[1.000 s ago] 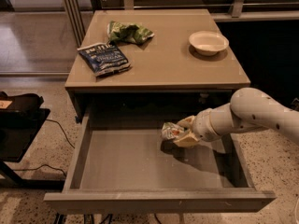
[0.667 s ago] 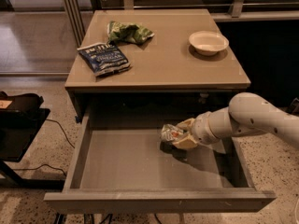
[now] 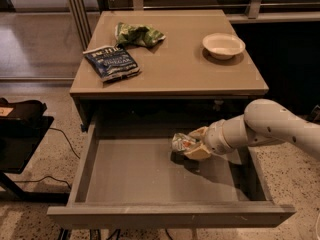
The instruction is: Place 7up can into top drawer
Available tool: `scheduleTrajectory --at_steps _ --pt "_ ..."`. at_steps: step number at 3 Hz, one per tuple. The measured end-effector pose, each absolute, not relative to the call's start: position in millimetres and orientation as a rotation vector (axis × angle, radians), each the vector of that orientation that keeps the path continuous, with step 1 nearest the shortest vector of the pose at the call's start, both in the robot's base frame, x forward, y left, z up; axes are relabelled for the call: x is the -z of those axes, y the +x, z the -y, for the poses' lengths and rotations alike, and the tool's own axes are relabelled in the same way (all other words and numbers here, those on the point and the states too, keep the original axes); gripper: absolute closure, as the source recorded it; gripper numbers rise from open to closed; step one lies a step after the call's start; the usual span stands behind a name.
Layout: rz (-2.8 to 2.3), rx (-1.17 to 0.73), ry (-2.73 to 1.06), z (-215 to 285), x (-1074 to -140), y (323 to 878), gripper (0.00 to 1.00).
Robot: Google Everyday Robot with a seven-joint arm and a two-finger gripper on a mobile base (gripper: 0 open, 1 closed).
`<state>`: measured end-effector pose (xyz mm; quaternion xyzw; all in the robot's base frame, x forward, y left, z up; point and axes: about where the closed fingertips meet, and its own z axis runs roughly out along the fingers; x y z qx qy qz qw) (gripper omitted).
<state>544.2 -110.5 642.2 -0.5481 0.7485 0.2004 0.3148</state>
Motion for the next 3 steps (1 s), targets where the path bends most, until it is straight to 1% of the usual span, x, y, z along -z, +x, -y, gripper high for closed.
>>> scheduleTrajectory --at_steps 2,3 --pt "-1.972 -0.528 -1.445 110.4 -642.1 544.2 0.12" --pt "-1.972 -0.528 -1.445 110.4 -642.1 544.2 0.0"
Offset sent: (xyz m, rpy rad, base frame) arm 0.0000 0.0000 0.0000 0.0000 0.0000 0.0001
